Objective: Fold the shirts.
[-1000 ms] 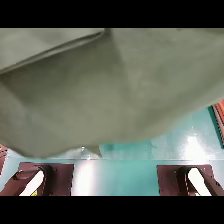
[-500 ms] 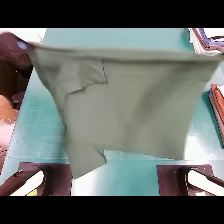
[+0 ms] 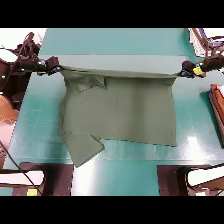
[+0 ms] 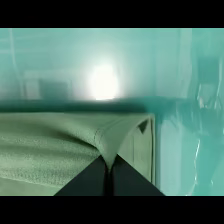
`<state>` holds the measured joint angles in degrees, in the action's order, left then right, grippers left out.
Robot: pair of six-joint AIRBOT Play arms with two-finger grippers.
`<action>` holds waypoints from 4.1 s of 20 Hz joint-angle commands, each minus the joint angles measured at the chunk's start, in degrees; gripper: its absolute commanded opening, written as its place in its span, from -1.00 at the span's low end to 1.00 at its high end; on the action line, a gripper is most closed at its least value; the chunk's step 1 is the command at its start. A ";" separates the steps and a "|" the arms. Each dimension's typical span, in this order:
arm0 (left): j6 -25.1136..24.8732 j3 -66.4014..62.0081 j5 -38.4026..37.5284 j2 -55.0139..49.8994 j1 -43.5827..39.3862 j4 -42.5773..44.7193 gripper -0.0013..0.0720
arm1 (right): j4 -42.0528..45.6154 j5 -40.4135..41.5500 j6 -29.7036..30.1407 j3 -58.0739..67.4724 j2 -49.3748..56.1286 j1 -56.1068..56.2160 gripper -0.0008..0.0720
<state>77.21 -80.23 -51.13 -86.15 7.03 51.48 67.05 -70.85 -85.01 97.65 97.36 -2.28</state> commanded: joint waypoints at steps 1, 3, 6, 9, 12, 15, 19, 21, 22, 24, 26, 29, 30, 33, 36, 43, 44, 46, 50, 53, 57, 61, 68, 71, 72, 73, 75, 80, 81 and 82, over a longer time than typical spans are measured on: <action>-1.22 -0.50 0.26 -3.48 0.04 -0.44 -0.88 | -1.07 -1.29 1.18 4.83 3.61 0.35 -0.93; -1.18 -0.48 -6.19 -3.48 0.04 3.15 -0.88 | -0.98 -4.59 1.55 2.75 2.36 0.81 -0.93; -1.16 -0.17 -15.19 -3.50 0.04 8.63 -0.88 | -0.98 -3.56 1.55 -6.25 -1.07 1.68 -0.93; -1.14 -0.17 -19.91 -3.63 0.04 11.93 -0.88 | -1.03 -0.22 1.55 -16.48 -4.33 3.28 -0.93; 1.38 -0.17 -19.80 -3.61 0.02 12.24 0.14 | -1.11 1.90 1.51 -22.14 -5.35 5.20 -0.92; 4.37 -0.20 -20.44 -3.58 0.04 14.99 0.44 | -1.64 0.39 1.49 -22.29 -5.35 5.44 -0.06; 6.91 1.40 -27.06 -1.62 0.04 25.31 0.34 | -1.27 -4.20 1.53 -20.68 -9.31 3.30 -0.03; 7.63 8.31 -26.34 3.87 0.04 26.36 0.34 | -0.98 -4.17 1.55 -23.08 -14.27 1.79 -0.03; 8.44 13.57 -25.33 7.98 0.02 26.27 0.34 | -0.98 -4.11 1.55 -24.94 -17.11 1.01 -0.03; 9.90 25.51 -23.67 17.42 -0.48 25.68 0.34 | -1.01 -4.07 1.55 -28.61 -22.01 -0.26 -0.03; 11.23 37.20 -23.43 26.84 -1.79 24.81 0.34 | -1.01 -2.49 1.55 -32.54 -26.62 -0.92 -0.03; 14.75 50.38 -23.39 38.25 -3.98 19.23 0.34 | -1.46 1.25 1.53 -36.50 -31.45 -1.40 -0.03; 15.78 53.51 -23.43 40.98 -4.72 17.09 0.34 | -1.46 2.25 1.55 -37.38 -32.61 -1.40 -0.03; 17.33 58.71 -21.77 43.95 -6.86 15.10 0.34 | -1.46 2.34 1.53 -37.64 -34.38 -1.40 -0.03; 17.35 60.43 -15.04 43.93 -9.05 11.39 0.34 | -1.51 2.12 1.53 -37.64 -35.06 -1.40 -0.03; 17.53 60.59 -11.15 43.93 -11.21 8.04 -0.07 | -0.66 -2.86 1.57 -37.70 -35.06 -1.57 -0.03; 17.31 60.50 -11.56 43.93 -11.21 8.04 -0.71 | 0.28 -3.98 1.57 -37.70 -35.06 -2.16 -0.03; 17.29 60.43 -13.27 43.95 -11.21 8.09 -0.21 | 0.87 -5.53 1.57 -37.70 -35.06 -3.56 -0.03; 17.29 56.61 -16.35 43.95 -11.21 11.06 0.45 | 0.39 -5.90 1.57 -37.70 -35.06 -6.91 -0.03; 17.25 54.40 -19.39 43.95 -11.21 11.72 0.45 | 0.44 -5.81 1.66 -37.70 -35.06 -6.78 -0.03; 17.46 54.29 -22.25 43.93 -11.21 18.86 0.45 | 0.46 -5.70 2.21 -37.70 -35.06 -6.78 -0.03; 18.84 56.74 -17.31 43.93 -11.21 18.12 0.45 | 0.46 -5.66 2.21 -37.70 -35.06 -6.78 -0.03; 18.38 62.42 -7.91 43.89 -11.21 9.55 0.44 | 0.42 -6.36 2.19 -37.70 -35.06 -6.78 -0.03; 18.38 61.70 -8.48 43.91 -11.21 9.51 -0.85 | 0.63 -9.27 3.72 -37.73 -35.06 -7.10 -0.03; 18.32 60.72 -9.75 43.91 -11.21 9.53 -0.88 | 0.61 -10.27 4.20 -38.14 -35.08 -7.67 -0.03; 18.29 59.41 -11.10 43.91 -11.21 9.53 -0.88 | 0.61 -11.06 4.20 -39.56 -35.52 -8.70 -0.03; 17.16 55.91 -13.73 43.91 -11.21 9.51 -0.88 | 0.70 -11.10 4.20 -45.59 -37.90 -11.69 -0.03; 16.83 51.54 -12.90 43.91 -11.21 9.31 -0.88 | 0.28 -9.57 4.17 -66.18 -43.17 -19.43 0.55; 16.83 51.54 -12.74 43.91 -11.21 9.33 -0.88 | -0.42 -9.01 4.17 -68.96 -43.10 -20.04 0.54; 16.83 51.54 -12.79 43.91 -11.21 9.33 -0.88 | -1.66 -8.15 4.17 -71.36 -42.60 -20.37 0.53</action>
<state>94.30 -27.64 -64.25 -42.30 -4.16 60.97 67.20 -80.40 -80.86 34.74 55.55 -20.14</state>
